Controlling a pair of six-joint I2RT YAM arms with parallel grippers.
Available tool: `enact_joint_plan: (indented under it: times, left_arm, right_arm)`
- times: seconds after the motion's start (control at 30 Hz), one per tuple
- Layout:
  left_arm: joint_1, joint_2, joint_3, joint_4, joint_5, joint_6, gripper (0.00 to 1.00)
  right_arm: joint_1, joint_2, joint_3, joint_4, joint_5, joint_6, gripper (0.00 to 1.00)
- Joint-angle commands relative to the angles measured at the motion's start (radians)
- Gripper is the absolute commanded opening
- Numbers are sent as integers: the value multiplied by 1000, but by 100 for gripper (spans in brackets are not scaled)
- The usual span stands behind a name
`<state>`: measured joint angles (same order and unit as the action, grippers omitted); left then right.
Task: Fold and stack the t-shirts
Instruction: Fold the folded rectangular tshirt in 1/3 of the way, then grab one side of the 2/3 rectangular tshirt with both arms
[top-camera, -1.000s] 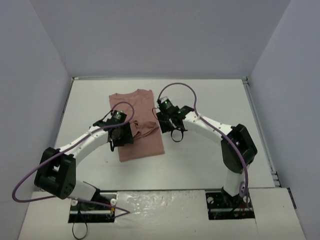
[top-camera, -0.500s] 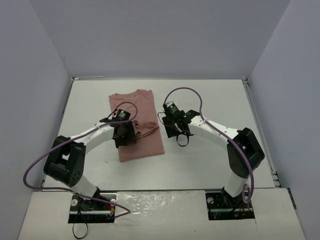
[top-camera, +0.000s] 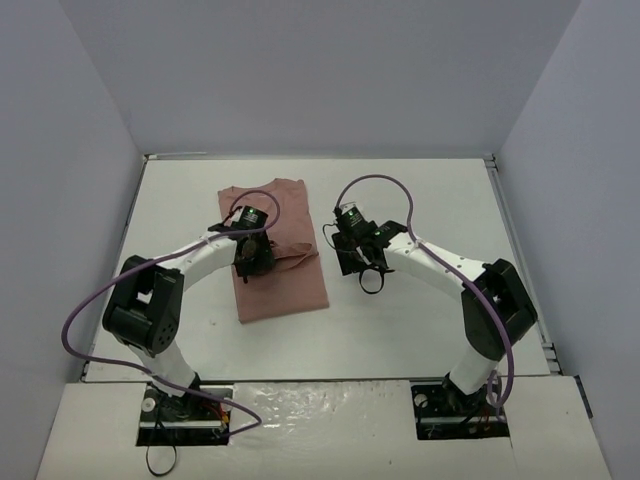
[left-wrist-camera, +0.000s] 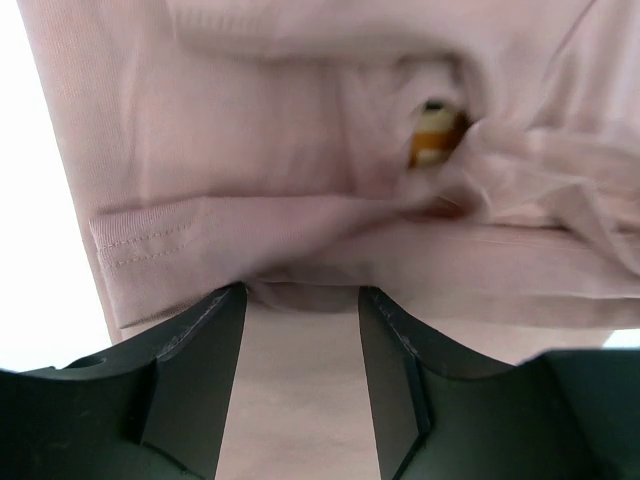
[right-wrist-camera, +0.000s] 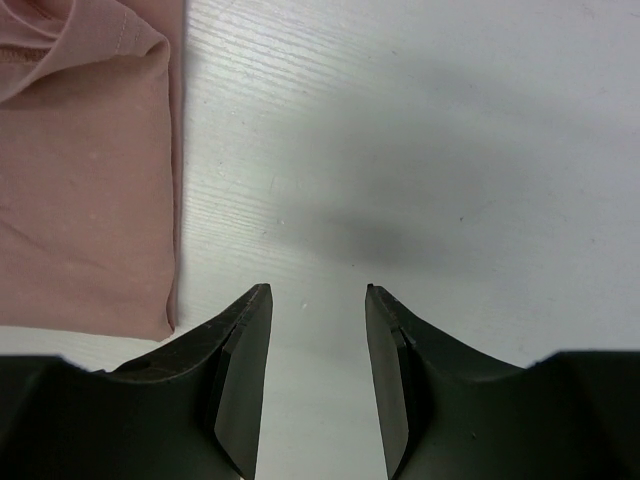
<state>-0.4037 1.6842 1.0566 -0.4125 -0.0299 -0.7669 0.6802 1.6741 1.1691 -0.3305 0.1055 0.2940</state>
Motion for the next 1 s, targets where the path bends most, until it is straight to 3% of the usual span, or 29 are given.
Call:
enact_joint_plan:
  times: [0.0,0.27,0.43,0.7,0.97]
  left_arm:
    - [18,-5,104,20,-58,31,46]
    - [87,61,286,-14,-68,98,46]
    - [95,-15,314,-47,-57,124,46]
    - [91,-286,-11,-80,-2,45,46]
    - [55,-333,-255,-13,30,1,46]
  right_arm:
    - [-10,-62,-1,7,28,13,40]
    - [-11,-73,-1,7,18,19,40]
    - [-11,-74,13,7,-2,29,40]
    - [45,10,92,27,-33,74,40]
    - [192,203,208,103,-6,62,39]
